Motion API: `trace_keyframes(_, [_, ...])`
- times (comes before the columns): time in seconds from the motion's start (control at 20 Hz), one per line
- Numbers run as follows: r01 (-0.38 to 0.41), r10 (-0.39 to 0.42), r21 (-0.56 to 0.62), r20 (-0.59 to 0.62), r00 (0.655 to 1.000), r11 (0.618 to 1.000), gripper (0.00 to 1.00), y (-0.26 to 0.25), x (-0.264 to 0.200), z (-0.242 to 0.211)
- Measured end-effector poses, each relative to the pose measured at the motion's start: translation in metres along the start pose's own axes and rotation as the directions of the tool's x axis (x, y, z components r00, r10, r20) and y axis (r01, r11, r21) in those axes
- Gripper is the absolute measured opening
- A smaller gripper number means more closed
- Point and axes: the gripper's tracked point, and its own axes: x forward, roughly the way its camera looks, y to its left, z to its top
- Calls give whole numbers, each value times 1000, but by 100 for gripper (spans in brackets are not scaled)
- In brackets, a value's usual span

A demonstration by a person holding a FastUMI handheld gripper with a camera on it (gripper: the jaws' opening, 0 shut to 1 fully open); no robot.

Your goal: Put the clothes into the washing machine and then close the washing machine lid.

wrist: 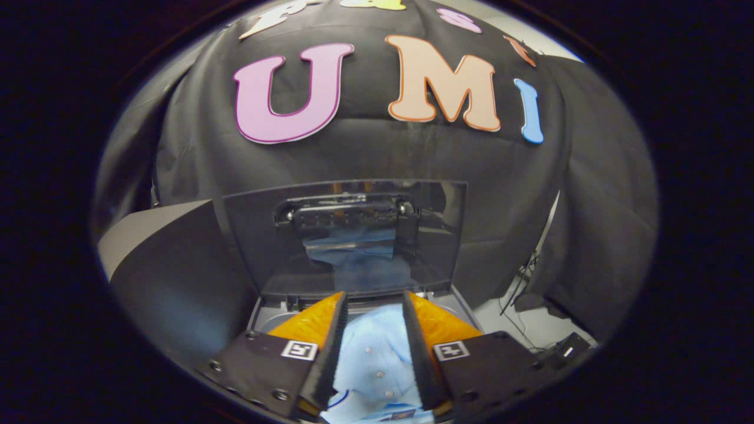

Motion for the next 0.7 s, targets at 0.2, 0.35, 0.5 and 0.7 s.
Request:
trace_keyframes(0.2, [2,1,-84,44,999,996,100,9,-4,18])
trace_keyframes(0.35, [-7,12,-65,79,997,998,100,18,-8,34])
trace_keyframes(0.5, [-5,16,-69,164,986,998,100,23,-14,68])
trace_keyframes(0.7, [-12,29,-64,271,962,998,100,31,-14,119])
